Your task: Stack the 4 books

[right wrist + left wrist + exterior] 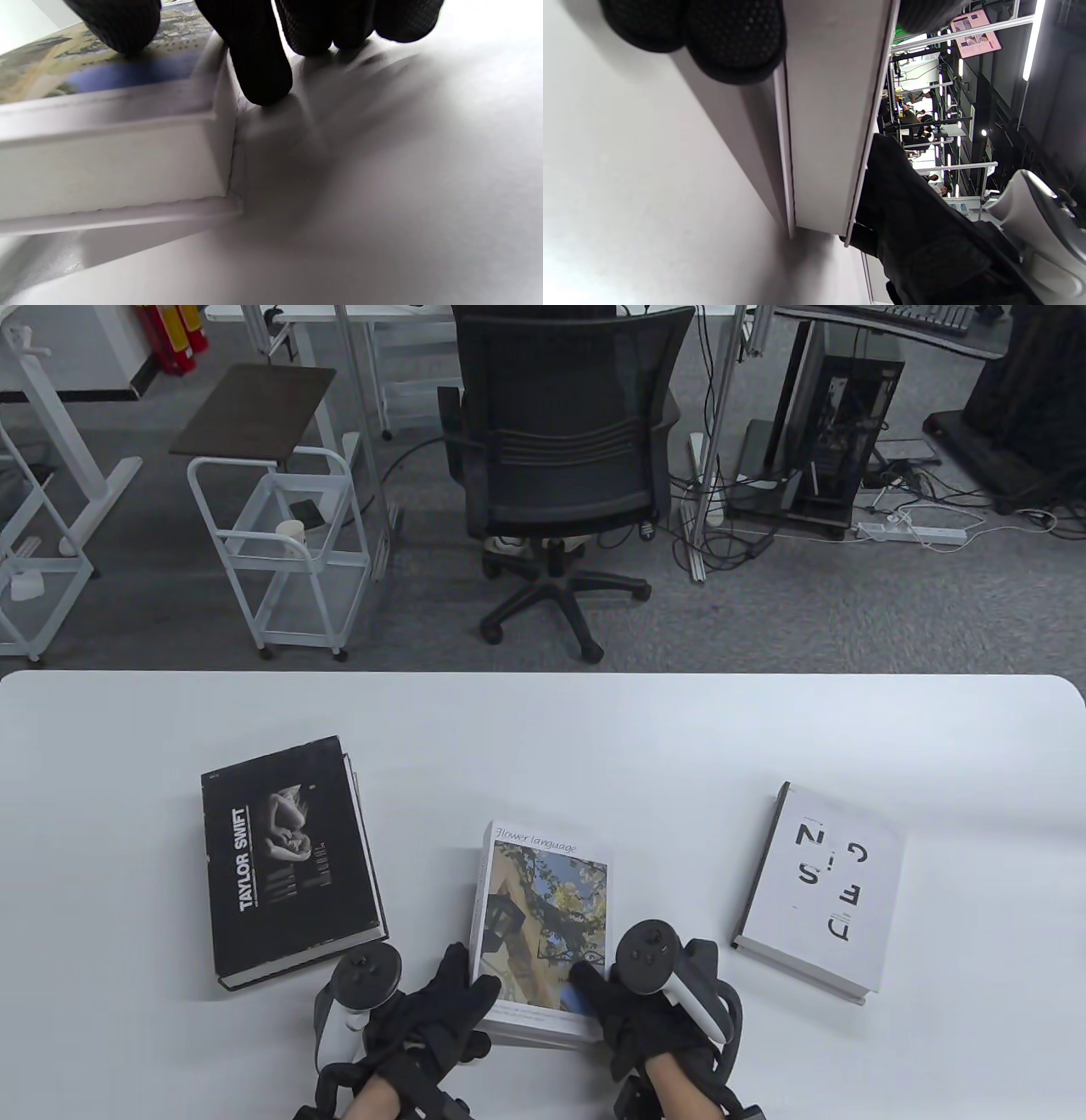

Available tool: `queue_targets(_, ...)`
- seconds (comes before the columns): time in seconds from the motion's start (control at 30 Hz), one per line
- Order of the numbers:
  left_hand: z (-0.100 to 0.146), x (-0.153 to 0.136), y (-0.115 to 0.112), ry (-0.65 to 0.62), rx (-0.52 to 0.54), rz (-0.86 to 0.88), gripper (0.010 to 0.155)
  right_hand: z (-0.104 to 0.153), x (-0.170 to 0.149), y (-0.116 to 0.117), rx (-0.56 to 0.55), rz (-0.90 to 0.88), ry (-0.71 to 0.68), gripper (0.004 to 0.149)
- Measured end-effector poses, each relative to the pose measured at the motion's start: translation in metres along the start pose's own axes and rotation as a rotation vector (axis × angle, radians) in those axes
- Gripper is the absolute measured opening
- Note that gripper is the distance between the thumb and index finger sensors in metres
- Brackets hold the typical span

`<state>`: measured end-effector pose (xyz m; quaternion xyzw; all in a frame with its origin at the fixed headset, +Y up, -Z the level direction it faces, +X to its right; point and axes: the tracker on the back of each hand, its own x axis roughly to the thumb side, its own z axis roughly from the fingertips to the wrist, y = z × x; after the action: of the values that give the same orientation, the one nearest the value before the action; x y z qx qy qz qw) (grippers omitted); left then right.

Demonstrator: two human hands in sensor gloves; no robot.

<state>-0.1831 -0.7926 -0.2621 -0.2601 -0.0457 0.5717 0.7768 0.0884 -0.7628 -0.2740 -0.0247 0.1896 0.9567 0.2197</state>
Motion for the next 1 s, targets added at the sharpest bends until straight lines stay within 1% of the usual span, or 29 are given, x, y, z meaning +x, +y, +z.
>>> queue_targets(0.07, 0.001, 0.002, 0.0, 0.018, 0.004, -0.005, 0.086, 0.0, 0.001, 0.0, 0.005, 0.007, -0.002, 0.07)
queue_targets(0.23, 0.005, 0.013, 0.009, 0.021, 0.048, -0.102, 0.086, 0.0, 0.001, -0.002, 0.006, 0.004, -0.017, 0.07)
queue_targets(0.33, 0.009, 0.019, 0.016, 0.031, 0.048, -0.098, 0.084, 0.0, 0.002, -0.003, 0.002, -0.026, -0.034, 0.069)
queue_targets(0.53, 0.027, 0.041, 0.04, 0.039, 0.068, -0.198, 0.082, 0.002, 0.003, -0.008, -0.032, -0.068, -0.066, 0.068)
queue_targets(0.63, 0.038, 0.051, 0.057, 0.039, 0.09, -0.18, 0.082, 0.003, 0.004, -0.009, -0.04, -0.071, -0.076, 0.068)
queue_targets(0.7, 0.047, 0.059, 0.073, 0.042, 0.116, -0.172, 0.081, 0.003, 0.004, -0.009, -0.041, -0.069, -0.08, 0.068)
queue_targets(0.87, 0.074, 0.079, 0.123, 0.027, 0.257, -0.185, 0.08, 0.002, 0.004, -0.009, -0.041, -0.076, -0.09, 0.068)
queue_targets(1.0, 0.095, 0.081, 0.159, 0.036, 0.375, -0.135, 0.079, 0.003, 0.005, -0.009, -0.043, -0.07, -0.096, 0.068)
